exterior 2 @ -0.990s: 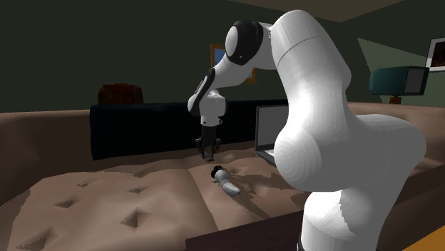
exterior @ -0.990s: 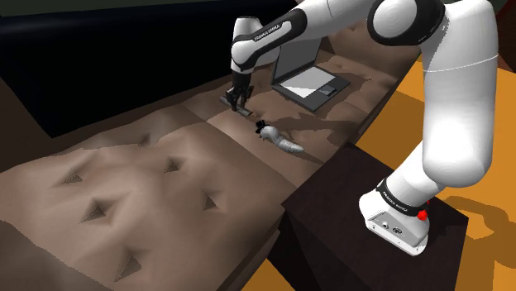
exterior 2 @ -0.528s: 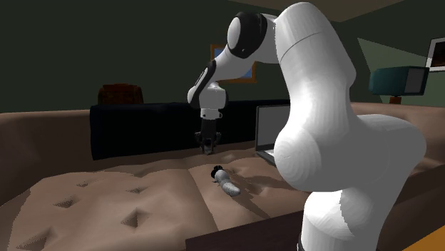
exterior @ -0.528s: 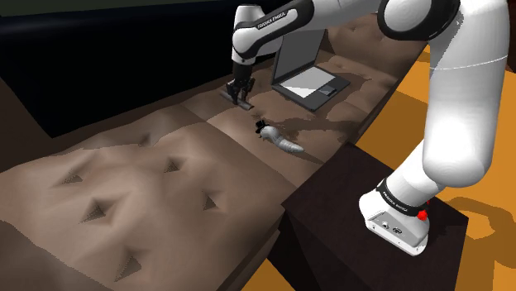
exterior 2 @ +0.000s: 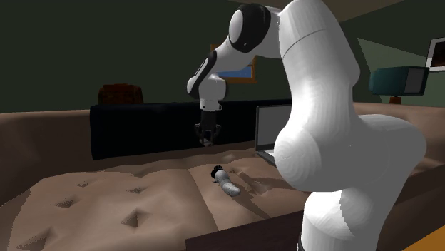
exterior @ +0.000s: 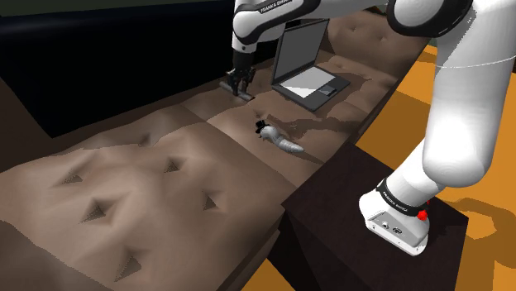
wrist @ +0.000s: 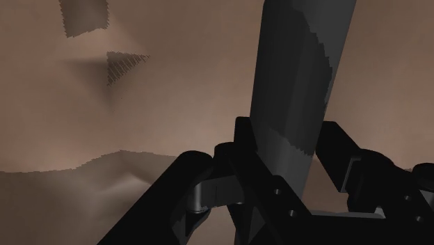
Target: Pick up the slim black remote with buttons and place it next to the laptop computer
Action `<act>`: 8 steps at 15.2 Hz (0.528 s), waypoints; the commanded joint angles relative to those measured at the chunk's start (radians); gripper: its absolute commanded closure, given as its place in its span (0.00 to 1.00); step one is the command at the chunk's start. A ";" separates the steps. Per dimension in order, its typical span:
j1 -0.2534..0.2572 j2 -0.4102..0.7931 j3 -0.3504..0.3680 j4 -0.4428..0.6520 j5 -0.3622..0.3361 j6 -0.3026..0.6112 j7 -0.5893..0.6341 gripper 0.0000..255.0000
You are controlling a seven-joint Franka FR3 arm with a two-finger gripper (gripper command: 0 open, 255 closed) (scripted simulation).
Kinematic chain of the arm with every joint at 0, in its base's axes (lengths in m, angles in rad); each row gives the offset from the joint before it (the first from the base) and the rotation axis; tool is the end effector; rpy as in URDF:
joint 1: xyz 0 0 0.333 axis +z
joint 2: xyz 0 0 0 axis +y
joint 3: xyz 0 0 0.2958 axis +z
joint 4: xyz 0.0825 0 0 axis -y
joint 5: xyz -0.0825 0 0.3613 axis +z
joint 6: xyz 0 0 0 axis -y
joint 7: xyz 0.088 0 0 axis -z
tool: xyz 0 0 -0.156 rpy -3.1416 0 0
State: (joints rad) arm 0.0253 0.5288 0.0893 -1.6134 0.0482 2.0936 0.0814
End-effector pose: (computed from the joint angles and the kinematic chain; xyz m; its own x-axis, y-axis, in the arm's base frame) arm 0.6453 0.0740 0.2622 0.9985 -0.0007 -0.0552 -0.0052 -0.9967 -0.0812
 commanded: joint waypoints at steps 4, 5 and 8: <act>-0.001 -0.032 0.001 0.023 0.001 -0.055 0.003 1.00; -0.001 -0.037 0.001 0.028 0.001 -0.066 0.003 1.00; -0.002 -0.052 0.001 0.047 0.001 -0.099 0.005 1.00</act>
State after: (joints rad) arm 0.0246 0.4809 0.0910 -1.5753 0.0495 2.0076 0.0873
